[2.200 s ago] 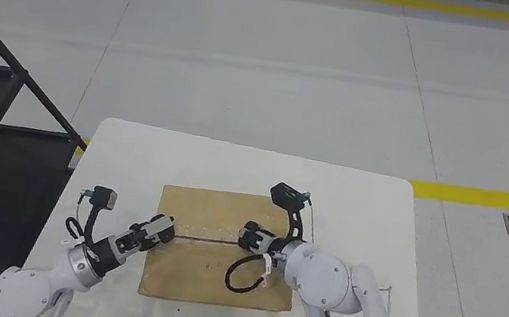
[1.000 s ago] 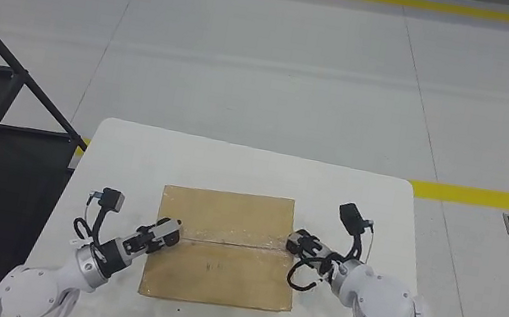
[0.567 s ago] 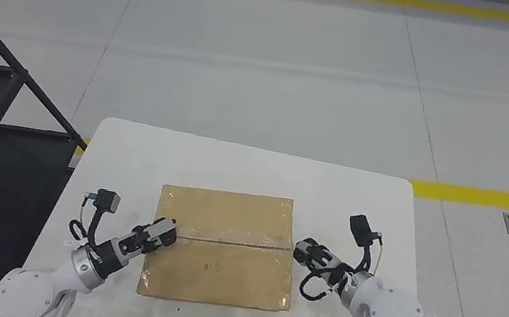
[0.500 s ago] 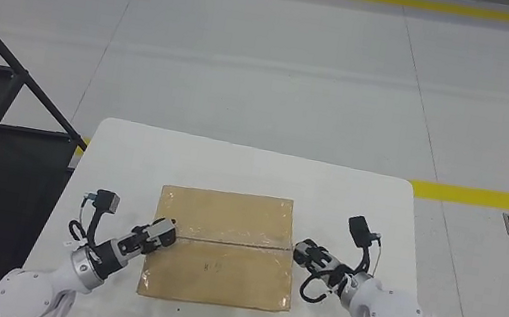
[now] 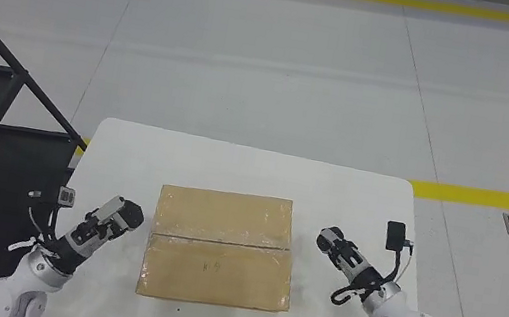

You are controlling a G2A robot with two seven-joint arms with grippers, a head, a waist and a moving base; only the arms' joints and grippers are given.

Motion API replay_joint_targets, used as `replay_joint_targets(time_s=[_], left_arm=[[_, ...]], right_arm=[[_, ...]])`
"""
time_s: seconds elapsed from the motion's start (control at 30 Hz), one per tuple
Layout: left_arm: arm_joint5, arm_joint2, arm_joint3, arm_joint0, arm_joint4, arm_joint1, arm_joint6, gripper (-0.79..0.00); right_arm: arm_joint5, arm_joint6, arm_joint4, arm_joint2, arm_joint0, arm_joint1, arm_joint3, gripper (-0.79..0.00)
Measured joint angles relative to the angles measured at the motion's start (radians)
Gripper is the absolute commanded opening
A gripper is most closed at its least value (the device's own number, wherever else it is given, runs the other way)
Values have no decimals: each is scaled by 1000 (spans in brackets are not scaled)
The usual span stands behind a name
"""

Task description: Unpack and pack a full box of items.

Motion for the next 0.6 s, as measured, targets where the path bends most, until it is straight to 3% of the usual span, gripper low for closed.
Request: replay_joint_targets(time_s=[0.1, 0.13, 0.3, 0.4, 0.5, 0.6], left_arm=[[-19, -43, -6, 34, -44, 0, 5, 0], [-22, -52, -7, 43, -50, 1, 4, 0], [-23, -55, -8, 46, -51, 1, 3, 0], [-22, -55, -8, 46, -51, 1, 3, 0], [-22, -55, -8, 46, -51, 1, 3, -1], [-22, -55, -8, 46, -51, 1, 3, -1]], right_arm=[[-68, -9, 39, 6, -5, 0, 6, 0], [-56, -8, 34, 6, -5, 0, 6, -553], [-38, -7, 30, 5, -5, 0, 5, -249], [-39, -8, 30, 5, -5, 0, 5, -123], [-39, -8, 30, 5, -5, 0, 5, -38], [-39, -8, 30, 5, -5, 0, 5, -4]])
